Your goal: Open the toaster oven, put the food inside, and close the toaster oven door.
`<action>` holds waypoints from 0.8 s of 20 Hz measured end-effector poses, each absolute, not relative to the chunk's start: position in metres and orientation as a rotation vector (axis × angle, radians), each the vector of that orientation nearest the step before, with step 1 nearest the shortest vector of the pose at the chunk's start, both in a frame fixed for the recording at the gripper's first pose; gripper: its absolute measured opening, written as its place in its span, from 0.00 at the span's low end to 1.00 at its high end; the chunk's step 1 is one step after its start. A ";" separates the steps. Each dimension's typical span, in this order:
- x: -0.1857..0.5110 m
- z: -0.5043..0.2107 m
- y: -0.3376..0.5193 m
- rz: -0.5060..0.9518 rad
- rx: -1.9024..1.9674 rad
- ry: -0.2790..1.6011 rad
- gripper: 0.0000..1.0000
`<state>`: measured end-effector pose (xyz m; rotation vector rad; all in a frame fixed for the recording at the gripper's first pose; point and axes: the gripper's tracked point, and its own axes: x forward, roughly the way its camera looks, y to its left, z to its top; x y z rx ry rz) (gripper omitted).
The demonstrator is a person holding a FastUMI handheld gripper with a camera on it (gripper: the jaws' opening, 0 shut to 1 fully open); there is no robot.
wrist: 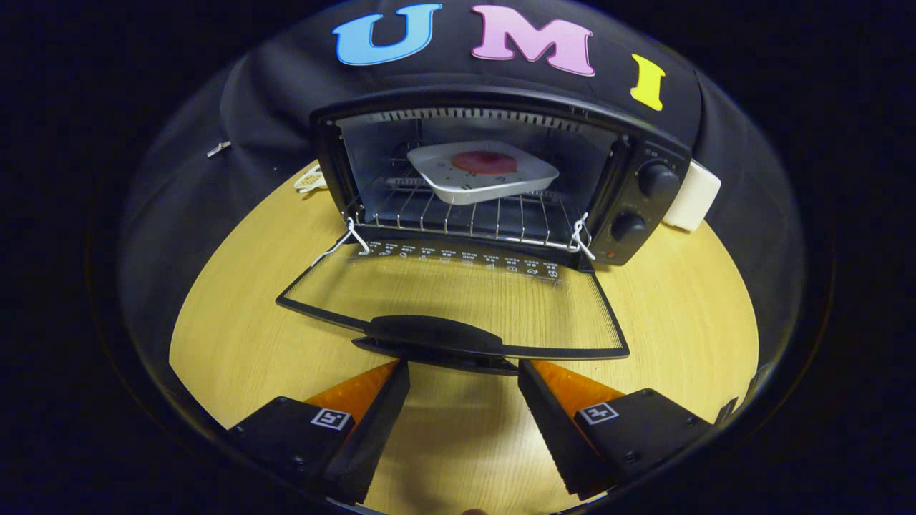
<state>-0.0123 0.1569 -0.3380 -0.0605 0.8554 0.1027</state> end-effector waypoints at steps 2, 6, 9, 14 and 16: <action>-0.010 -0.325 0.158 0.115 -0.059 0.817 0.99; -0.001 -0.293 0.158 0.145 -0.049 0.735 0.99; 0.013 -0.265 0.156 0.144 -0.043 0.652 1.00; 0.038 -0.211 0.152 0.140 -0.038 0.510 1.00; 0.040 -0.187 0.146 0.144 -0.045 0.435 1.00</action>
